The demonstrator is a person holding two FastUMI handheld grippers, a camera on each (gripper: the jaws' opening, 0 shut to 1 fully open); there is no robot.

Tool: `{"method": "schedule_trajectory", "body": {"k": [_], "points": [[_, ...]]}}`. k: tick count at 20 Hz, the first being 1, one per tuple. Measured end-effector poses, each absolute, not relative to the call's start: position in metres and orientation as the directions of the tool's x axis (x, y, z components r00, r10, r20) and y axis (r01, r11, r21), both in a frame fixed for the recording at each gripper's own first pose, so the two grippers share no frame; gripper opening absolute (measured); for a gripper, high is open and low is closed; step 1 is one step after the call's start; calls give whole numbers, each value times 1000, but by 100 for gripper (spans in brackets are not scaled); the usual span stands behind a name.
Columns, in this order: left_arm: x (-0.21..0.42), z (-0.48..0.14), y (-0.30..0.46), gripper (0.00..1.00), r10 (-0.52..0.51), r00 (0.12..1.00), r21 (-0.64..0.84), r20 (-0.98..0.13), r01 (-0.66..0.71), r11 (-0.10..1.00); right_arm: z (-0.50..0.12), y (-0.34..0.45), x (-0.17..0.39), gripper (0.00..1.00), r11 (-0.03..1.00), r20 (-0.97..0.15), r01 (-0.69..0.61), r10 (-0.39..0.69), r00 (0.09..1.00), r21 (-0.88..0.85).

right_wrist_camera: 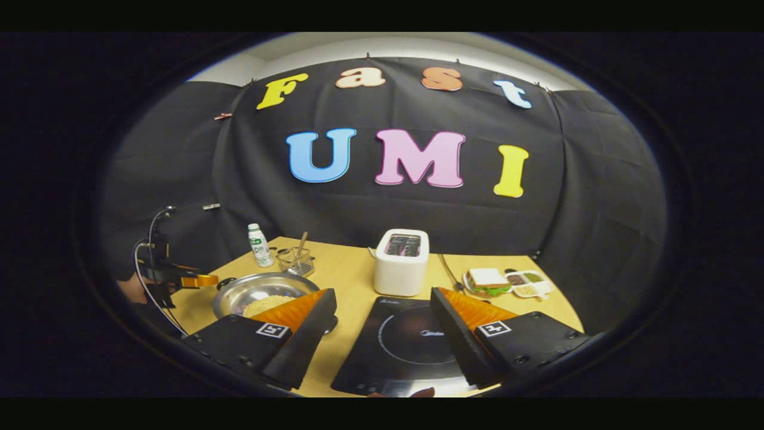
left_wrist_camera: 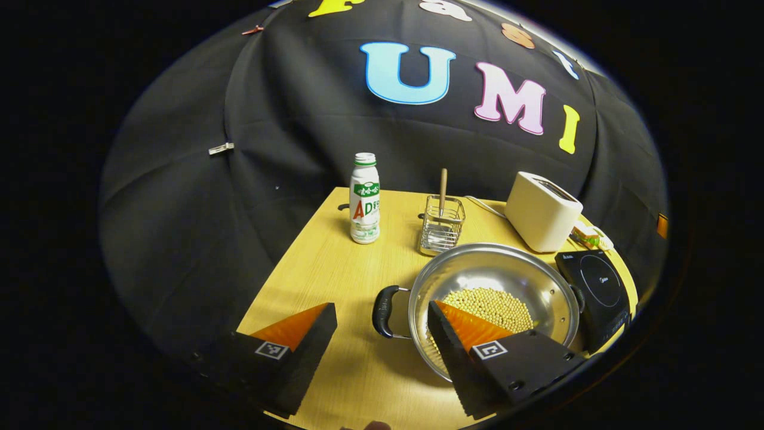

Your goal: First push the handle of the pot to place it horizontally, then grasp the pot with both hands and set it on the induction cooktop.

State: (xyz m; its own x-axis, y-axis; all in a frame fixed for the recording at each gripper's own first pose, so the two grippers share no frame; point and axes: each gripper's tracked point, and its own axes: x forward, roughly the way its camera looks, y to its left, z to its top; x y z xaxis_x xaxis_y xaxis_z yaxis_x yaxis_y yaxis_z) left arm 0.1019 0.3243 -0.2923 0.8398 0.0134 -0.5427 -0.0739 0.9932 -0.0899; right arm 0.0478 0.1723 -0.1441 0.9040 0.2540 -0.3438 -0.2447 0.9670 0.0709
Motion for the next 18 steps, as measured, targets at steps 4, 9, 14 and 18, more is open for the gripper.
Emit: {"method": "schedule_trajectory", "body": {"k": [4,9,14,18], "points": [[112,-312,315,96,-13,819,-94,-574,-50,994,-194,221,65,98,957,-446,-263,291,846,127],[135,-332,313,96,-33,793,-69,-609,-12,998,-260,264,75,99,951,-589,-266,308,747,160],[148,-354,312,96,-44,754,-63,-655,4,998,-319,277,72,100,962,-713,-233,265,649,145],[150,-363,315,93,-64,735,-82,-675,12,997,-347,284,65,100,965,-773,-196,256,580,173]]}}
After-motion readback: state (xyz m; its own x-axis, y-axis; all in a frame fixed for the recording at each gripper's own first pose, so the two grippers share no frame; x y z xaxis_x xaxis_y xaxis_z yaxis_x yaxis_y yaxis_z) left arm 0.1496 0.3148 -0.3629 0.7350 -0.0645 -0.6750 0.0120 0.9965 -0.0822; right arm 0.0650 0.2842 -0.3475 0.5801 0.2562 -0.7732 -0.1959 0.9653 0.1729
